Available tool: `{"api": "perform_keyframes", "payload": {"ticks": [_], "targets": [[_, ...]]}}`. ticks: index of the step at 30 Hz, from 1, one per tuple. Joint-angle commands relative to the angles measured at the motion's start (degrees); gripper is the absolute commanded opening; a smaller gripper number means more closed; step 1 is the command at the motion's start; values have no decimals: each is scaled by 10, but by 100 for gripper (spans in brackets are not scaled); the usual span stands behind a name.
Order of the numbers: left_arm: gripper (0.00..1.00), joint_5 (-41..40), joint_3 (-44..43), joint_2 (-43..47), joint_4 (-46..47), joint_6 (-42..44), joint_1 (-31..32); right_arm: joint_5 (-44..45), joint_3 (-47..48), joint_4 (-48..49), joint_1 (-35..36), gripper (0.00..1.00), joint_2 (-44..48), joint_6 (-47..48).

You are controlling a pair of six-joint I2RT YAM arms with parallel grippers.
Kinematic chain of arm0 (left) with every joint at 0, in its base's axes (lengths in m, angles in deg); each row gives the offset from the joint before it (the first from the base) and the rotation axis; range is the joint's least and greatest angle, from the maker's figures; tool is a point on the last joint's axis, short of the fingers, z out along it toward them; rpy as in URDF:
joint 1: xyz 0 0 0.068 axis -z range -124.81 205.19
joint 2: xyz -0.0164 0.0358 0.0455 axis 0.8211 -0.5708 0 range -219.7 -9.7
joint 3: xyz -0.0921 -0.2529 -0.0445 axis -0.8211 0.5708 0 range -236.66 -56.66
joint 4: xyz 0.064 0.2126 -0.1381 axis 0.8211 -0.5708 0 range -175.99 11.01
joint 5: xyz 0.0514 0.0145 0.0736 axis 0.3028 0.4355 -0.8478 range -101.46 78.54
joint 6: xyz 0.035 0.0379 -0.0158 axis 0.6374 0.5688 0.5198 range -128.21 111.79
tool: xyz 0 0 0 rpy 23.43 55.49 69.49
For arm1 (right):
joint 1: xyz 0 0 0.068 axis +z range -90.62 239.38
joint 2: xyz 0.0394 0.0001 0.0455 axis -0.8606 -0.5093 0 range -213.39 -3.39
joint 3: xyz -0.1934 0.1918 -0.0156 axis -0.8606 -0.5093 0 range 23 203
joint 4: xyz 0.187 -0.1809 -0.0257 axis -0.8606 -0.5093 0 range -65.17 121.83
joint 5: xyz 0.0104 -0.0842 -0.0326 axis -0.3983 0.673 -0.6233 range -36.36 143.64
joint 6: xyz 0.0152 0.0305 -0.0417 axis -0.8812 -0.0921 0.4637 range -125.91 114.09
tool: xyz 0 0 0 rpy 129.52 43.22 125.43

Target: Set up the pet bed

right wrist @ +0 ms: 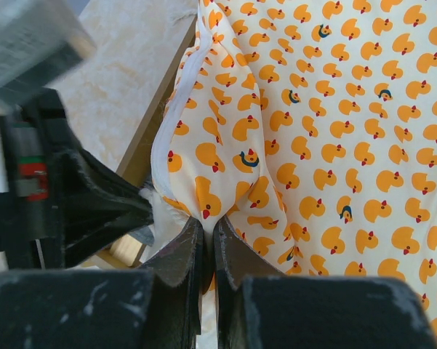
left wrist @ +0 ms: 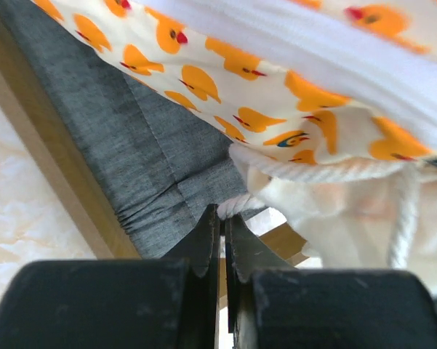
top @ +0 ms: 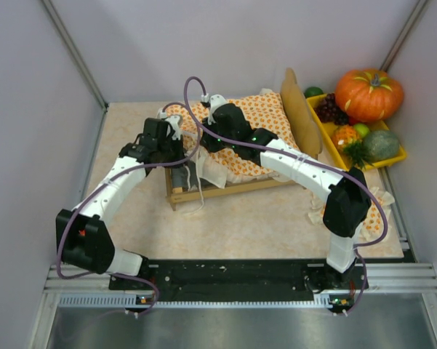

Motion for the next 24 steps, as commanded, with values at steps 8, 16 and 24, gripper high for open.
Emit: {"api": "perform_keyframes", "payload": {"ticks": [8, 16, 24], "targets": [[0, 87, 72, 0, 36, 7, 14, 2, 3, 27, -4, 1, 29, -1], [0, 66, 59, -36, -6, 17, 19, -2, 3, 30, -5, 1, 25, -4], [51, 32, 86, 13, -40, -15, 19, -33, -31, 31, 0, 4, 27, -19]]}}
